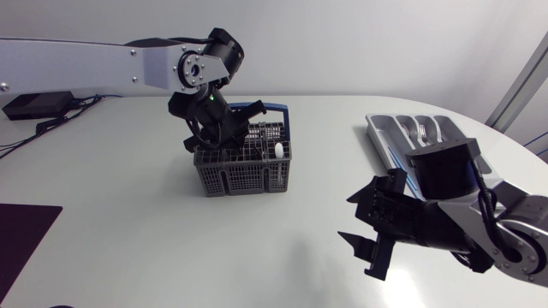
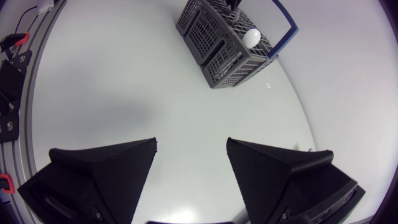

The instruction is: Unload the cutlery basket into the drawer organizer.

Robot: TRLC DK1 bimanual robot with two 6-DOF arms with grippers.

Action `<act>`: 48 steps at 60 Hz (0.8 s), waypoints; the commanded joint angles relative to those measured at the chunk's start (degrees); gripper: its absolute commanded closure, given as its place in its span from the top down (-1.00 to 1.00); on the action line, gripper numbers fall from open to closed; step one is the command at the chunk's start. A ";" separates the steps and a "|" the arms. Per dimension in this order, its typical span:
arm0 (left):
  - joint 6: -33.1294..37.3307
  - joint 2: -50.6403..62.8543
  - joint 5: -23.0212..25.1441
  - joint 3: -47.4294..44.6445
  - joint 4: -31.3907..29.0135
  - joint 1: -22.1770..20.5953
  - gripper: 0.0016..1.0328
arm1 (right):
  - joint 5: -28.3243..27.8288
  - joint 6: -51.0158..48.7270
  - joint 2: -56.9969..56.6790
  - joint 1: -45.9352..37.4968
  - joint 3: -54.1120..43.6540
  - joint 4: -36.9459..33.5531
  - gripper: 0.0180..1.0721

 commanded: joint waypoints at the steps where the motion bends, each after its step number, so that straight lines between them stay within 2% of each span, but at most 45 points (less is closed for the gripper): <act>1: 0.34 1.26 -0.83 -0.09 0.06 -0.05 -0.92 | 0.79 1.07 0.79 0.53 -1.22 0.47 0.55; 22: 0.52 -1.29 -0.83 -2.72 2.17 0.21 -0.92 | 1.67 1.07 0.70 1.59 -1.14 0.38 0.55; 48: 0.34 -8.41 -0.66 -10.63 10.61 0.39 -0.92 | 2.72 2.22 0.61 3.34 -2.10 0.47 0.55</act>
